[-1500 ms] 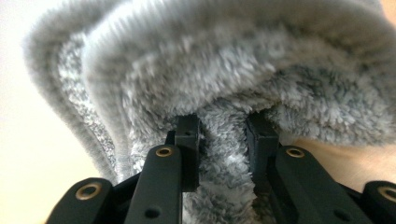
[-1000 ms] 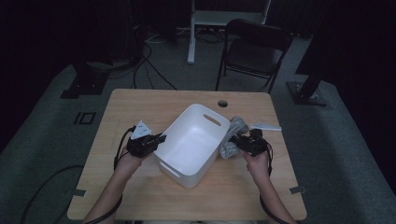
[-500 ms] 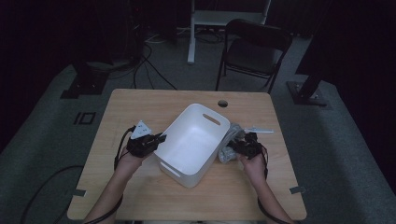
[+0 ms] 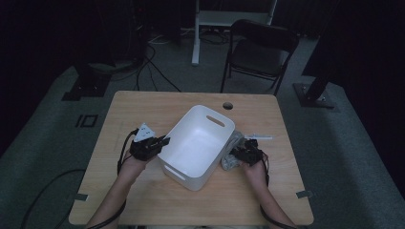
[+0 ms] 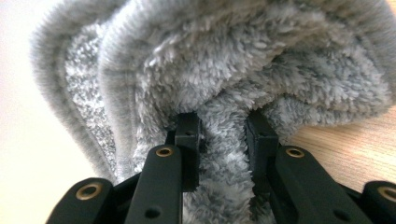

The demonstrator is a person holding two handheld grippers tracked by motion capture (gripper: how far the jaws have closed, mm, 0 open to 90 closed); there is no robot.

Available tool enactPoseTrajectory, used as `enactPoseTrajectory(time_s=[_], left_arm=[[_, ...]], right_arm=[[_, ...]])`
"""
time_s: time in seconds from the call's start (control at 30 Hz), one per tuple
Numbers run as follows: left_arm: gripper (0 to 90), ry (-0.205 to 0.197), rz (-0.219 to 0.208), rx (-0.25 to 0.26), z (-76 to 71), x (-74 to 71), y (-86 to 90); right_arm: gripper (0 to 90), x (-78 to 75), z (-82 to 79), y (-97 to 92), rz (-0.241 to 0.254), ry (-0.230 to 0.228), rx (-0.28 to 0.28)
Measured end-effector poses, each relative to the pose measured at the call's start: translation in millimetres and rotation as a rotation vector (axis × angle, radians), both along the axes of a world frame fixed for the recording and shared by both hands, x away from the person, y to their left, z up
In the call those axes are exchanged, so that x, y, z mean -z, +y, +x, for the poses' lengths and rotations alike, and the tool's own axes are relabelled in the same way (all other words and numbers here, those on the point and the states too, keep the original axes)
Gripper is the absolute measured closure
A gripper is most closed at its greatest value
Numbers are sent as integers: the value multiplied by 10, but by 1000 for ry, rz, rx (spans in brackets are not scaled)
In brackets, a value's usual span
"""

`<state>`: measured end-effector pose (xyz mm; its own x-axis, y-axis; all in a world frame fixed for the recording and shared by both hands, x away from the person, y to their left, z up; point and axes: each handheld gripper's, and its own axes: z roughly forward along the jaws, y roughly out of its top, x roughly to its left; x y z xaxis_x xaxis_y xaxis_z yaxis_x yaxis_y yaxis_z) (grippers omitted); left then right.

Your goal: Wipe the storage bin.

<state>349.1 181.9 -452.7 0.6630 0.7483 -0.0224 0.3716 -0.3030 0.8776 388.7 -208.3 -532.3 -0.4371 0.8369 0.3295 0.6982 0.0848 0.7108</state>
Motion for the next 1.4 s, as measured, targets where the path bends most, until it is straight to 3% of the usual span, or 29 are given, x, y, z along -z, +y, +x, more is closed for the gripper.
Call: enactPoseTrajectory(time_s=[0.2, 0.23, 0.27, 0.47, 0.67, 0.7, 0.87, 1.13, 1.2, 1.3, 1.4], left_arm=[[796, 21, -27, 27, -8, -28, 55], [723, 28, -44, 39, -15, -43, 68], [723, 30, -48, 44, -25, -58, 71], [603, 32, -40, 74, -100, -122, 12], [600, 55, -19, 90, -232, -142, -41], [560, 60, -18, 95, -264, -132, -48], [546, 82, 8, 108, -409, -58, -88], [490, 136, -33, 144, -562, -144, -81], [481, 128, -21, 157, -619, -160, -101], [478, 125, -47, 196, -673, -196, -99], [460, 79, -50, 186, -673, -245, -74]], right_arm=[[718, -154, -77, -75, 19, -32, -18], [718, -212, -112, -108, 20, -48, -16], [718, -212, -112, -108, 20, -48, -16], [717, -367, -196, -245, 52, -79, 4], [718, -470, -318, -324, 70, -93, -6], [717, -500, -375, -365, 59, -98, -3], [717, -518, -465, -442, 33, -99, -3], [717, -442, -587, -585, 42, -85, 15], [717, -411, -598, -612, 42, -76, 20], [717, -393, -593, -624, 42, -73, 22], [717, -408, -599, -617, 44, -78, 19]])
